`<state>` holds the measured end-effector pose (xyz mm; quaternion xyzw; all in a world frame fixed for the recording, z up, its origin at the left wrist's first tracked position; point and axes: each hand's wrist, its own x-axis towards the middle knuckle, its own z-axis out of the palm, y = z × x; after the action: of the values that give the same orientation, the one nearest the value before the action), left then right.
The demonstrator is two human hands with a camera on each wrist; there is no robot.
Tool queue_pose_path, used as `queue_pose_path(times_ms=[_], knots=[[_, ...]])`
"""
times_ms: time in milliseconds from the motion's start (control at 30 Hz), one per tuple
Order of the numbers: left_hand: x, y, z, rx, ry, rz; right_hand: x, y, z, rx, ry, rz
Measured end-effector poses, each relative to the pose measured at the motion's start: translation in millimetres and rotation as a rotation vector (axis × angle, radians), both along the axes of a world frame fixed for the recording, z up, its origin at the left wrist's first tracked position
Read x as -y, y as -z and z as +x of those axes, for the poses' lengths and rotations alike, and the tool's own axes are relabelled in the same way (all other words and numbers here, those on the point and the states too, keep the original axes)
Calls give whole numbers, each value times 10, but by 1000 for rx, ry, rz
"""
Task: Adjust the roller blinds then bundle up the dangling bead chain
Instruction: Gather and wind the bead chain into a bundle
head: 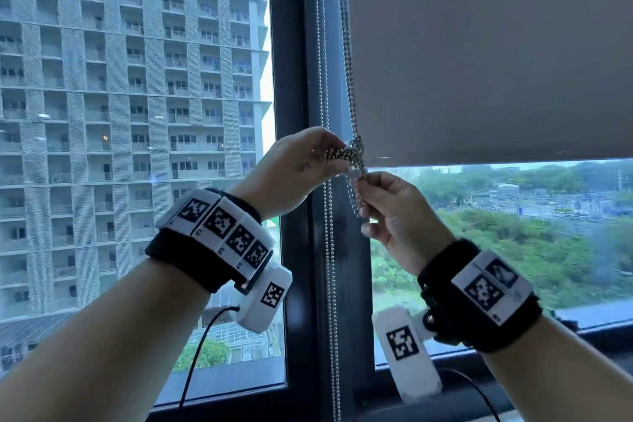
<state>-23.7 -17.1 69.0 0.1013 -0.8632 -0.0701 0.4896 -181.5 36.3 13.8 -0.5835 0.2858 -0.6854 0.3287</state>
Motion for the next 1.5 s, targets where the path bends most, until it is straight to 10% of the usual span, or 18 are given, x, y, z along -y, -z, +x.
queue_pose_path(times_ms=[800,1200,1500], knots=[[-107,57,-94,-44,46,80,28,269,225,-136,170,-270],[-161,98,-350,-115,36,299,9,216,229,364,-416,-6],[-229,-139,-473,-236,128,374,-32,150,204,286,-411,34]])
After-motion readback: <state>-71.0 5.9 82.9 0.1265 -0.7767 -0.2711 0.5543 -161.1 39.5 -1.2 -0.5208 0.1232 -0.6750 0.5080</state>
